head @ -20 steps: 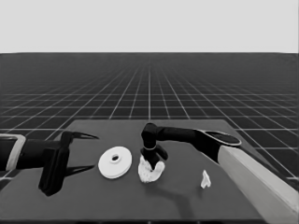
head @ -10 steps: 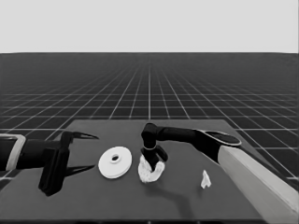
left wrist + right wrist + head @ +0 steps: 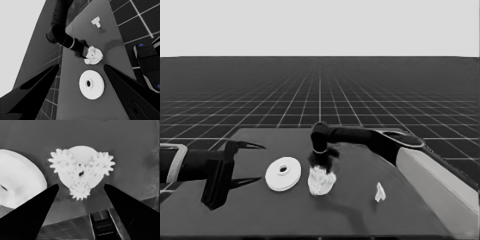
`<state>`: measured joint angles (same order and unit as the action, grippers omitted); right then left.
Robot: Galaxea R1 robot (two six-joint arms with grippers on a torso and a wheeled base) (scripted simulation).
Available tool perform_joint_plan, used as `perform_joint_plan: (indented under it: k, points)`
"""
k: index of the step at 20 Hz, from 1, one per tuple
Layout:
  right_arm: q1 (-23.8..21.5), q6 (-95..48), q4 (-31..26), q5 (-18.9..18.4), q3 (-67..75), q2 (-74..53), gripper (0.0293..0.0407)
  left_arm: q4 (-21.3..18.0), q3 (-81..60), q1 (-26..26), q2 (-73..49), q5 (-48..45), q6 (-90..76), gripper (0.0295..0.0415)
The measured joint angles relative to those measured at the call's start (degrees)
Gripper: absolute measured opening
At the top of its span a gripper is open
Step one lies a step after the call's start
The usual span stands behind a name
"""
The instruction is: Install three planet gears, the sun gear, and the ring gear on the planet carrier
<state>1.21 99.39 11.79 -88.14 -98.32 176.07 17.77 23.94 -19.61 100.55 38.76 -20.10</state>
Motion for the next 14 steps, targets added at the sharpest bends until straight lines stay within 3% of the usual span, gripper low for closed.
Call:
perform_joint_plan:
  k: [3, 8, 9, 10, 12, 14]
  points:
    - [-2.4, -16.5, -2.0, -0.2, 0.8, -0.2, 0.0385, 0.0, 0.0, 0.0, 0.0, 0.0, 0.0, 0.0385]
    - [-2.8, -20.5, -2.6, -0.1, 0.9, -0.3, 0.0385, 0.0, 0.0, 0.0, 0.0, 0.0, 0.0, 0.0385]
    - [4.3, -44.4, 9.9, 8.4, 27.0, -16.1, 0.0405, 0.0, 0.0, 0.0, 0.0, 0.0, 0.0, 0.0385]
    - [11.1, -59.6, 17.4, 13.4, 47.2, -40.4, 0.0395, 0.0, 0.0, 0.0, 0.0, 0.0, 0.0, 0.0385]
    - [16.7, -73.8, 24.4, 18.0, 66.1, -64.0, 0.0386, 0.0, 0.0, 0.0, 0.0, 0.0, 0.0, 0.0385]
    - [18.4, -78.7, 26.9, 19.6, 72.7, -71.5, 0.0385, 0.0, 0.0, 0.0, 0.0, 0.0, 0.0, 0.0385]
